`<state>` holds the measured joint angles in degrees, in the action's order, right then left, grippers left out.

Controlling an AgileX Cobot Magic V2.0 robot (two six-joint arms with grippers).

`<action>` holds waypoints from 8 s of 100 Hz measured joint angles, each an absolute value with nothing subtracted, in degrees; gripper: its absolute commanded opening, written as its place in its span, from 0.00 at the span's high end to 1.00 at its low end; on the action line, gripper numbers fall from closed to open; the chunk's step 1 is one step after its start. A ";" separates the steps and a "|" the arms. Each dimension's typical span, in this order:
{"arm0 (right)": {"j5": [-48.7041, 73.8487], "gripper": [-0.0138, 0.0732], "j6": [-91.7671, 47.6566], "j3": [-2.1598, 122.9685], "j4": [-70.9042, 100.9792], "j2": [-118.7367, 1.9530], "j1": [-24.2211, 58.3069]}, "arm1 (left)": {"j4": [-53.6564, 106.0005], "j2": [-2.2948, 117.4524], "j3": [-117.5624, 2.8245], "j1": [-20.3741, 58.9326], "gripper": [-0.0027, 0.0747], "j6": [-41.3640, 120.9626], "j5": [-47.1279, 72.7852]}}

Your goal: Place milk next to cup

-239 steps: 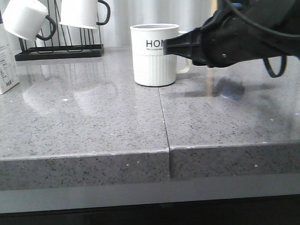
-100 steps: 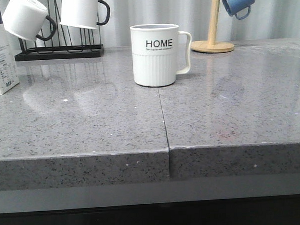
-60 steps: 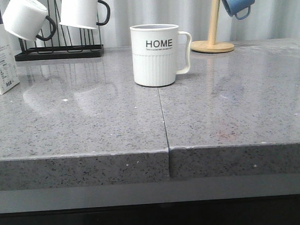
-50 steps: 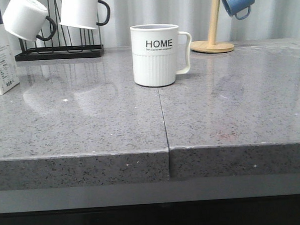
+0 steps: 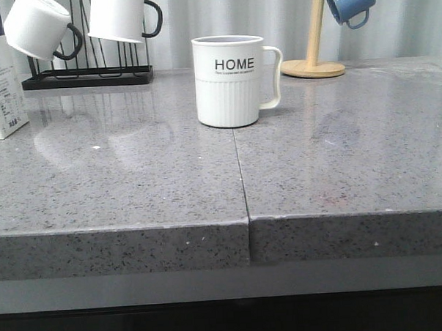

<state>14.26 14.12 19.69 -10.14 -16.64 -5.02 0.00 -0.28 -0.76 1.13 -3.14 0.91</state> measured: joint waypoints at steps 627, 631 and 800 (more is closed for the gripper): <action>13.67 0.98 14.42 19.56 -10.14 -16.64 -5.02 | 17.28 76.77 -51.76 17.97 0.78 8.41 -10.35; 13.67 0.98 14.42 19.56 -10.14 -16.64 -5.02 | 17.43 76.77 -51.76 18.00 0.78 8.41 -10.47; 13.67 0.98 14.42 19.56 -10.14 -16.64 -5.02 | 63.22 97.56 -62.26 43.40 0.78 39.93 -39.82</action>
<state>13.67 14.42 19.56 -10.14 -16.64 -5.02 63.22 97.56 -62.26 43.40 39.93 -39.82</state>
